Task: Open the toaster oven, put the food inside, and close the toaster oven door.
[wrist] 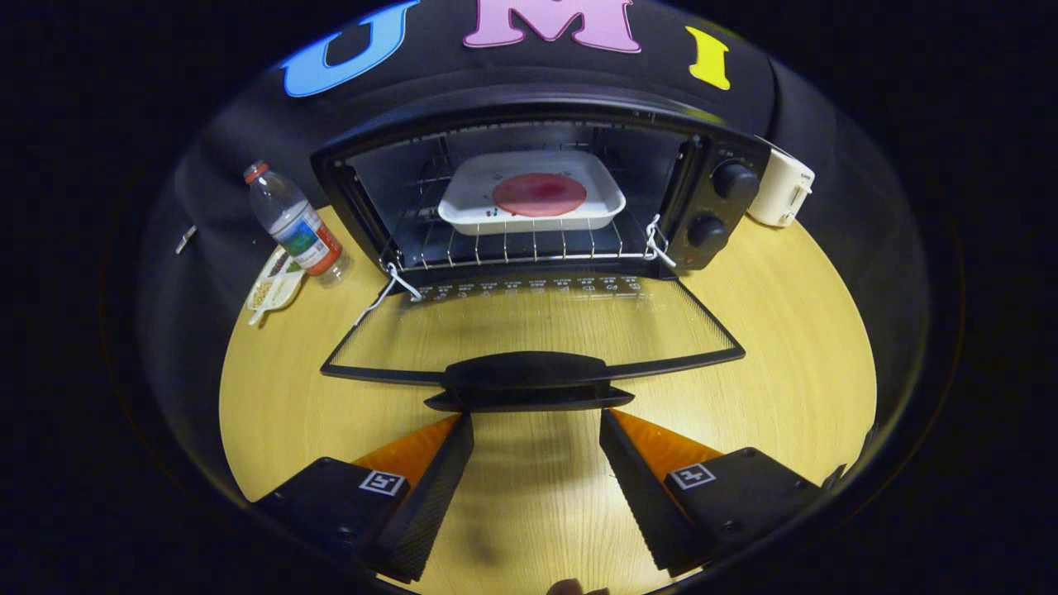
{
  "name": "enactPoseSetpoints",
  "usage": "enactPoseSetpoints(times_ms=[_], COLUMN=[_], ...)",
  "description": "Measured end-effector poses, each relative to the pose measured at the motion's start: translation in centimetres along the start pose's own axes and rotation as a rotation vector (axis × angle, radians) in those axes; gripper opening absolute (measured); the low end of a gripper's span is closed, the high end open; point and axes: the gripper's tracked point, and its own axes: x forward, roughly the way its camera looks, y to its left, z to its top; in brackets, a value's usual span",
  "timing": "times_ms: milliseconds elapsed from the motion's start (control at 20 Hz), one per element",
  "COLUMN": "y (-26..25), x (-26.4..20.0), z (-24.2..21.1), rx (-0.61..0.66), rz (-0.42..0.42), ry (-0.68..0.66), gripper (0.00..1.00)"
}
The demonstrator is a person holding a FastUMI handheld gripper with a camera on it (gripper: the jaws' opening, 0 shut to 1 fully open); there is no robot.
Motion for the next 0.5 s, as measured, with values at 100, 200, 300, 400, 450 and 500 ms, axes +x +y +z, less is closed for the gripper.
enactPoseSetpoints(times_ms=[100, 200, 300, 400, 450, 500], y=[0.1, 0.0, -0.2, -0.3, -0.4, -0.6], x=[-1.2, -2.4, -3.0, -4.1, -4.8, -5.4], z=[1.3, 2.8, 4.5, 5.9, 6.6, 6.9], rx=[0.004, 0.000, 0.007, 0.031, 0.043, 0.050], rz=[0.009, 0.013, 0.012, 0.018, 0.020, 0.021], ry=[-0.062, -0.120, -0.167, -0.200, -0.217, -0.232], gripper=[0.99, 1.00, 1.00, 1.00, 1.00, 1.00])
